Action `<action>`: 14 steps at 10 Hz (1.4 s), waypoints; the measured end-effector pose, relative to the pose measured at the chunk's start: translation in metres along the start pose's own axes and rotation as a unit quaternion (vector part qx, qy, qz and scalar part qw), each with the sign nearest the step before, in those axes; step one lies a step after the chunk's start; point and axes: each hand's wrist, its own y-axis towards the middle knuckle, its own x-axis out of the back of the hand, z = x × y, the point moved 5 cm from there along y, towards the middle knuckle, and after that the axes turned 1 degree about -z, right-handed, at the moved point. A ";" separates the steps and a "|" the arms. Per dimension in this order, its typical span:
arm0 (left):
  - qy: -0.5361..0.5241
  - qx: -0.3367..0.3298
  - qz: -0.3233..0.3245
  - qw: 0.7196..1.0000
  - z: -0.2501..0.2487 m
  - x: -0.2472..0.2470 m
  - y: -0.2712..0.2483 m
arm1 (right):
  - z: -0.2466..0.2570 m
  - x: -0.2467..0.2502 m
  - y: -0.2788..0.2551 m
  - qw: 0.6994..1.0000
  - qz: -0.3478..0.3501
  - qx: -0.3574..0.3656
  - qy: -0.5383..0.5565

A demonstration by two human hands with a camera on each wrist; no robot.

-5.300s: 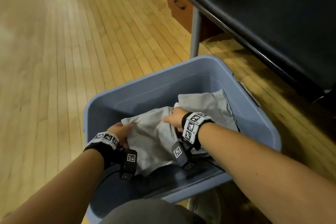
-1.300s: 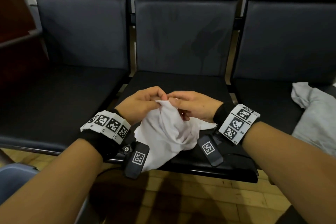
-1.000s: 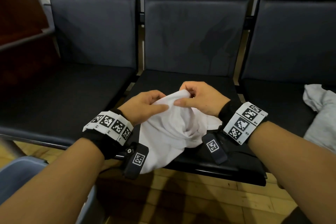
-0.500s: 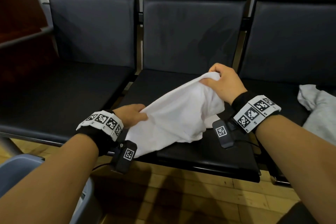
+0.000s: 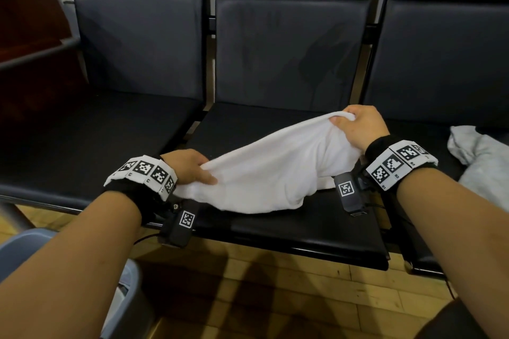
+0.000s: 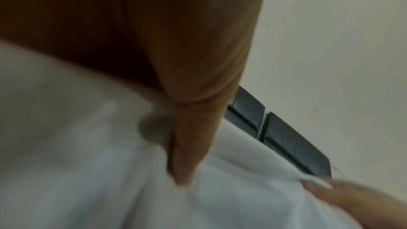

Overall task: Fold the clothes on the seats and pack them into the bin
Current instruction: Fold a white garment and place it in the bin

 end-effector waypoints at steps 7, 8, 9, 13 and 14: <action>-0.424 0.099 -0.212 0.875 0.006 0.072 0.067 | -0.012 0.021 0.035 0.984 0.114 -0.134 0.033; -0.431 0.074 -0.231 0.869 -0.007 0.110 0.105 | -0.008 0.023 0.077 0.977 0.083 -0.165 0.104; -0.414 0.026 -0.261 0.872 -0.044 0.165 0.128 | 0.019 0.041 0.122 0.968 0.023 -0.124 0.215; -0.438 -0.132 -0.288 0.842 -0.076 0.192 0.062 | 0.067 0.098 0.089 0.973 -0.050 0.063 0.214; -0.352 -0.047 -0.181 0.917 -0.031 0.107 0.043 | 0.016 0.056 0.040 0.990 0.107 0.012 0.089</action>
